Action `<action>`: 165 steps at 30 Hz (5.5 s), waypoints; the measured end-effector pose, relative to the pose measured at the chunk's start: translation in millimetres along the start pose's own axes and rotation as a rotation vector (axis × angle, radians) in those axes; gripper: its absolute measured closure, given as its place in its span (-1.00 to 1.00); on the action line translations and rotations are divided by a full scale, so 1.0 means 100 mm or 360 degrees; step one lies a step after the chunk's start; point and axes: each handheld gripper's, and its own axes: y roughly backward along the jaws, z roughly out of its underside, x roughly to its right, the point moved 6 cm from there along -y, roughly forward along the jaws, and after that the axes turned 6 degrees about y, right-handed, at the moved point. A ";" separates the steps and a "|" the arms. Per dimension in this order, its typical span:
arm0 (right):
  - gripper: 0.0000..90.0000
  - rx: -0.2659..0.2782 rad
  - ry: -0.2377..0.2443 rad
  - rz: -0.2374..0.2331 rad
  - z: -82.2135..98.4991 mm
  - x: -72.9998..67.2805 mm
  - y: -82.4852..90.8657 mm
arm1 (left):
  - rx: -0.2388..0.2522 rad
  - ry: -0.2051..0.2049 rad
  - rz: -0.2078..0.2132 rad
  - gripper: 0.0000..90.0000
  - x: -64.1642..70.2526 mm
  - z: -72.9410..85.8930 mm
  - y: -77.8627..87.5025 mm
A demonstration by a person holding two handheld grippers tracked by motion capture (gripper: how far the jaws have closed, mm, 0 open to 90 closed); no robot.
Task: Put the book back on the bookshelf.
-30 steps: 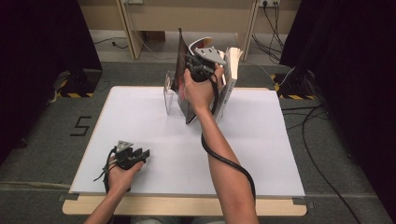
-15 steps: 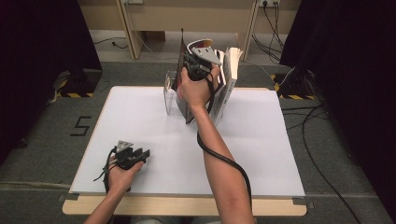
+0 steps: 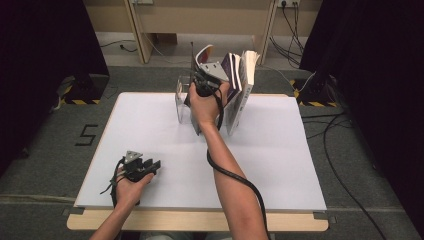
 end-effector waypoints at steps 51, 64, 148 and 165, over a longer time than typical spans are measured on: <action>0.93 -0.0327 -0.0099 0.0038 -0.06 0.08 -0.10 | 0.0005 -0.0011 0.0015 0.33 0.01 0.00 0.00; 0.93 -0.0277 -0.0120 0.0088 -0.02 0.06 -0.20 | 0.0004 -0.0017 0.0025 0.33 0.02 0.00 0.00; 0.61 -0.0496 -0.0188 -0.0034 0.36 0.15 0.36 | 0.0013 -0.0043 0.0036 0.32 0.07 0.01 0.00; 0.92 -0.0423 -0.0249 0.0094 0.47 0.00 0.22 | 0.0011 -0.0043 0.0043 0.32 0.07 0.01 -0.01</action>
